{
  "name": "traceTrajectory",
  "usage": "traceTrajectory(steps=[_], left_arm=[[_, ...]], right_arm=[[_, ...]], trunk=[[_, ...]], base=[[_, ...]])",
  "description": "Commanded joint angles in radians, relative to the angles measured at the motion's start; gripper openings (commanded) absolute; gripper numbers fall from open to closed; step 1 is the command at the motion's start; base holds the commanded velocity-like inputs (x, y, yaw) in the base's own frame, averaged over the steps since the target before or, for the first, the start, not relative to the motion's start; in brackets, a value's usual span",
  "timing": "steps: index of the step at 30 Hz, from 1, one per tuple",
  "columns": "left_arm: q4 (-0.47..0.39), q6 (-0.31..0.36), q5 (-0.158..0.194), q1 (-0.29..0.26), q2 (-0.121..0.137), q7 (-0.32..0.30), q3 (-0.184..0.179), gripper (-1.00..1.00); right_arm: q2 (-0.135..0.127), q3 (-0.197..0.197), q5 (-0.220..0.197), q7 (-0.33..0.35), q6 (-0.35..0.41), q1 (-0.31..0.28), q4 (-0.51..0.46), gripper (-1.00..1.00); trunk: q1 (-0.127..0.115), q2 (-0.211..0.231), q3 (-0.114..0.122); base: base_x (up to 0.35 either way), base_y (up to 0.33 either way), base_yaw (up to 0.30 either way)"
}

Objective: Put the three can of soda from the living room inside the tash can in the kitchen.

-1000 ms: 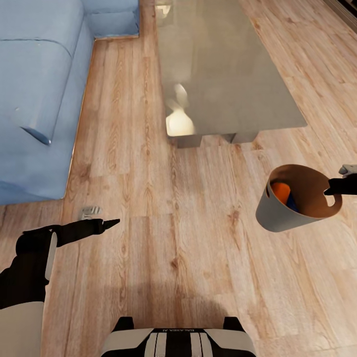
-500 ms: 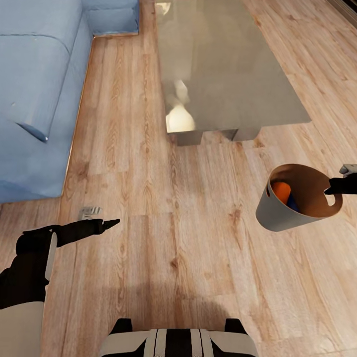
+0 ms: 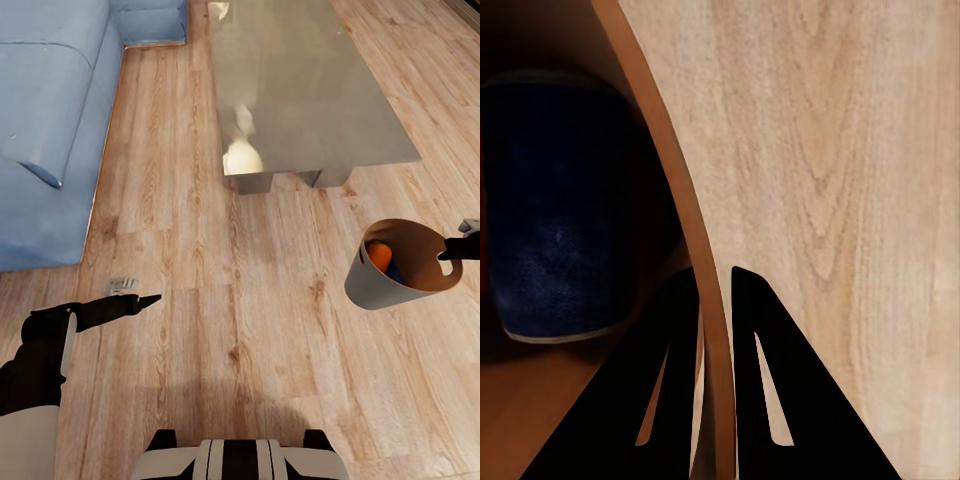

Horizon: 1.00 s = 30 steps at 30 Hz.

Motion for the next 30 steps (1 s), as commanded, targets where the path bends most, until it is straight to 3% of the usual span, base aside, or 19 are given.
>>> traceTrajectory(steps=[1,30], left_arm=[[0.000,0.000,-0.001,0.000,0.000,0.000,0.000,1.00],[0.001,0.001,-0.004,0.000,0.000,0.002,0.000,1.00]], right_arm=[[0.000,0.000,-0.007,0.005,0.009,0.000,0.000,-1.00],[-0.002,0.002,-0.006,0.005,0.009,0.001,0.000,-1.00]], trunk=[[0.000,0.000,0.000],[0.107,-0.196,-0.088]], base=[[0.000,0.000,0.000],[0.000,0.000,0.000]])
